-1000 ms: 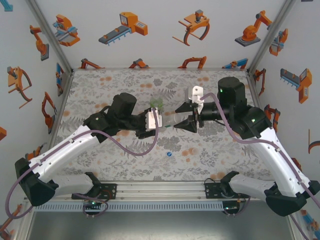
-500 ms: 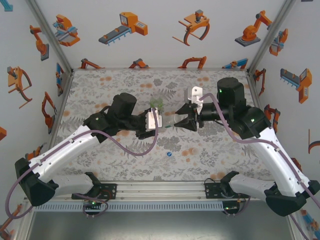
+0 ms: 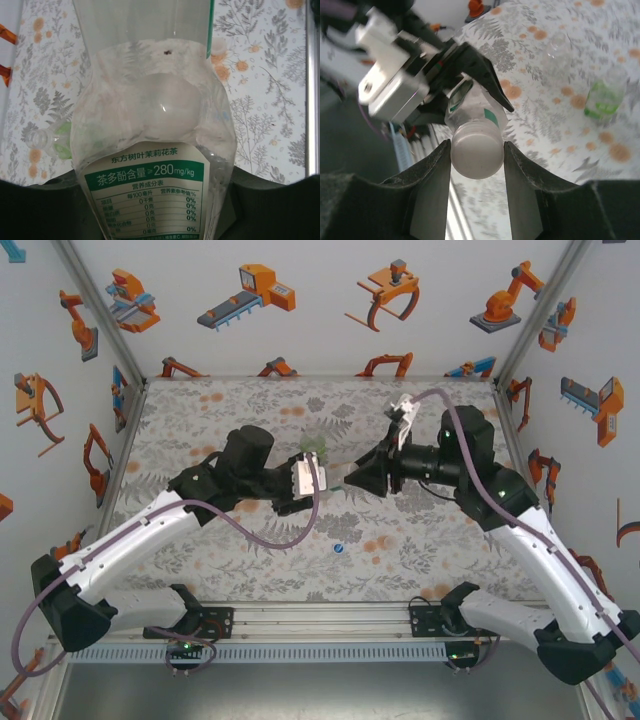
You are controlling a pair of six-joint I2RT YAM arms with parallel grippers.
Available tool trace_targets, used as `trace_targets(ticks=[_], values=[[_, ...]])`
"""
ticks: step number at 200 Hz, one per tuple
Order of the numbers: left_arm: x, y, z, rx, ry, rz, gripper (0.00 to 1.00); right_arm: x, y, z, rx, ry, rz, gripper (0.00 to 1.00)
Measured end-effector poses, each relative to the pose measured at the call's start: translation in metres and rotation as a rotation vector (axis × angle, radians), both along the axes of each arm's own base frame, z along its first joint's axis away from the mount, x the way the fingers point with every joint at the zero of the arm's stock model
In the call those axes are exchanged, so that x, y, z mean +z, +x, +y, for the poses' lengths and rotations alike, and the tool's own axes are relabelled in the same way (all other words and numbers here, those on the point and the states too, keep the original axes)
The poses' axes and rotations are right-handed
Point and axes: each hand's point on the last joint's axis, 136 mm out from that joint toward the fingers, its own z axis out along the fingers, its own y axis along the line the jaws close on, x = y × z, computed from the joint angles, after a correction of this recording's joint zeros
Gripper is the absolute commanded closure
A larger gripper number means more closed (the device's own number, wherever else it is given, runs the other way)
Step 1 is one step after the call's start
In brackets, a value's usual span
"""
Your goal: Screw on the bottle caps
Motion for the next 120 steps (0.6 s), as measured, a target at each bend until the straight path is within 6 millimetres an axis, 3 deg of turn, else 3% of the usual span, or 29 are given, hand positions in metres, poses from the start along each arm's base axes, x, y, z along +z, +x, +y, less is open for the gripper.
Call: trace_targets(ticks=[34, 68, 97, 120], values=[[0.001, 0.013, -0.004, 0.046, -0.007, -0.026, 1.00, -0.010, 0.024, -0.013, -0.258, 0.109, 0.363, 1.00], [-0.002, 0.022, -0.001, 0.090, 0.005, -0.034, 1.00, -0.025, 0.036, -0.017, -0.405, 0.177, 0.634, 1.00], [-0.004, 0.025, 0.000, 0.104, 0.014, -0.037, 1.00, -0.031, 0.039, -0.018, -0.465, 0.187, 0.741, 0.62], [-0.004, 0.026, 0.000, 0.109, 0.016, -0.041, 1.00, -0.032, 0.041, -0.018, -0.483, 0.183, 0.779, 0.52]])
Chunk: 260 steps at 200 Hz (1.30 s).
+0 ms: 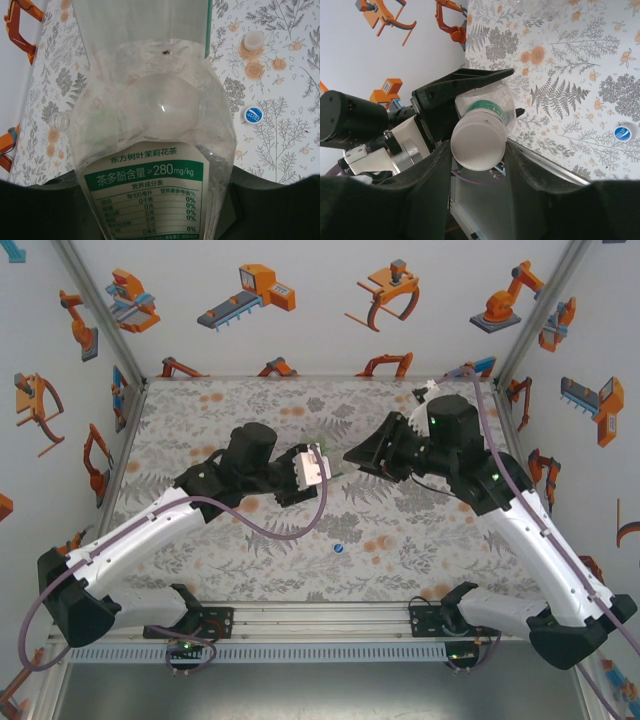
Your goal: Screw on the bottle caps
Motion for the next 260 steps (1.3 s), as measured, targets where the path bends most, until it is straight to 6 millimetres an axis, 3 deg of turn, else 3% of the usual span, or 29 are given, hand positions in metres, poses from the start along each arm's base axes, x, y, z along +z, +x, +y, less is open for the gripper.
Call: trace_targets(ticks=[93, 160, 186, 193, 200, 233, 260], values=[[-0.001, 0.000, -0.008, -0.020, -0.010, -0.005, 1.00, -0.012, 0.006, 0.007, 0.008, -0.035, 0.081, 0.47], [-0.001, 0.004, -0.013, -0.021, -0.001, 0.002, 1.00, -0.019, 0.004, 0.006, 0.022, -0.075, 0.097, 0.50], [-0.003, 0.003, -0.012, -0.021, 0.003, 0.006, 0.99, -0.019, 0.004, 0.006, 0.024, -0.076, 0.094, 0.57], [-0.003, 0.003, -0.013, -0.022, 0.004, 0.007, 0.95, -0.020, 0.004, 0.006, 0.026, -0.078, 0.092, 0.59], [-0.003, 0.003, -0.012, -0.022, 0.005, 0.008, 0.81, -0.020, 0.004, 0.006, 0.028, -0.080, 0.090, 0.60], [-0.003, 0.003, -0.013, -0.023, 0.005, 0.008, 0.38, -0.020, 0.005, 0.007, 0.033, -0.087, 0.083, 0.67], [0.001, 0.001, -0.014, -0.026, -0.009, 0.007, 0.19, -0.025, 0.010, 0.007, 0.038, -0.118, 0.066, 0.70]])
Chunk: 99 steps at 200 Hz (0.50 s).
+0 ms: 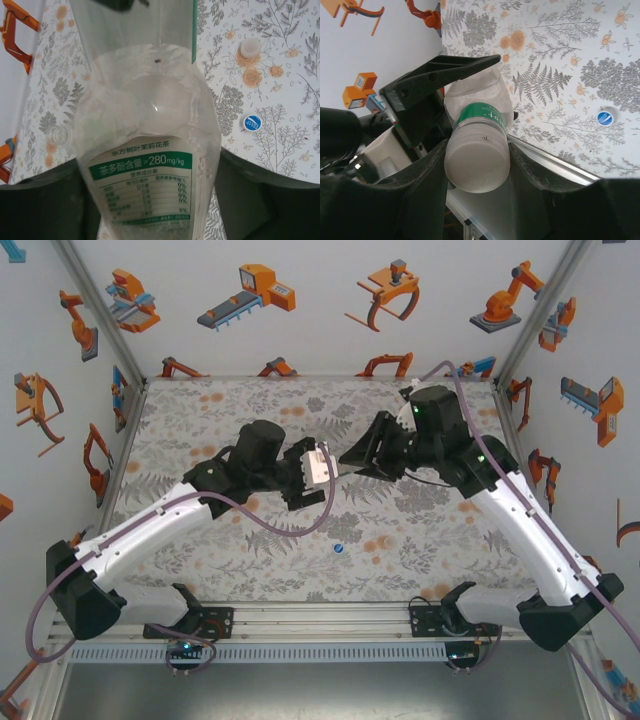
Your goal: Screw on the bottle caps
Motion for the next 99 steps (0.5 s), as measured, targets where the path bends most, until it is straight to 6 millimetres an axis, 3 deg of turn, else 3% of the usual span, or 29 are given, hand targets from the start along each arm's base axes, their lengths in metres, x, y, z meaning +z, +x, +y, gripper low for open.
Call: trace_targets(ticks=[38, 99], values=[[0.017, -0.004, 0.008, 0.029, -0.073, -0.022, 0.13, -0.025, 0.025, -0.013, -0.022, -0.101, 0.010, 0.72], [0.035, 0.011, 0.030, 0.199, -0.186, 0.095, 0.12, -0.055, 0.098, -0.067, -0.063, -0.445, -0.028, 0.74]])
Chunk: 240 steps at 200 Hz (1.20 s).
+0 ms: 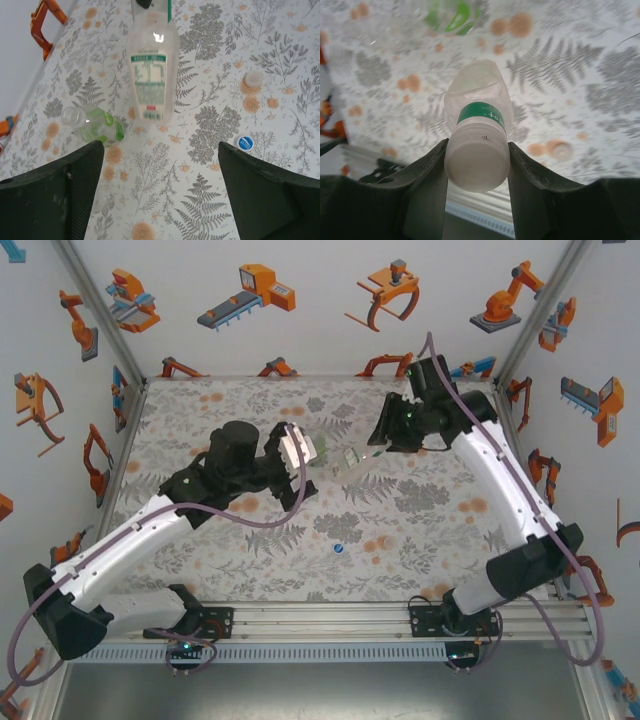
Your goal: Screw on the bottle caps
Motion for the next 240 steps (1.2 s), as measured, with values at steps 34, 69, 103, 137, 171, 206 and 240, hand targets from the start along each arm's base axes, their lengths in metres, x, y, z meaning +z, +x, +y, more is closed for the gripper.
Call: trace_targets(ticks=[34, 69, 103, 137, 171, 206, 240], values=[[0.000, 0.007, 0.012, 0.105, -0.055, 0.093, 0.13, -0.012, 0.047, -0.024, 0.003, -0.164, -0.012, 0.77], [-0.007, 0.012, 0.020, 0.179, -0.068, 0.179, 0.14, -0.036, 0.095, -0.030, 0.016, -0.279, -0.003, 0.77], [-0.003, 0.008, 0.024, 0.195, -0.101, 0.203, 0.15, -0.055, 0.126, -0.031, 0.031, -0.360, 0.003, 0.77], [0.006, 0.004, 0.028, 0.201, -0.129, 0.203, 0.15, -0.071, 0.138, -0.038, 0.033, -0.403, 0.026, 0.77], [0.005, 0.003, 0.029, 0.206, -0.133, 0.212, 0.16, -0.078, 0.139, -0.046, 0.024, -0.416, 0.050, 0.70], [0.005, 0.003, 0.029, 0.207, -0.137, 0.214, 0.16, -0.078, 0.140, -0.047, 0.022, -0.415, 0.050, 0.50], [0.005, 0.003, 0.029, 0.207, -0.137, 0.215, 0.16, -0.078, 0.139, -0.048, 0.023, -0.416, 0.053, 0.43]])
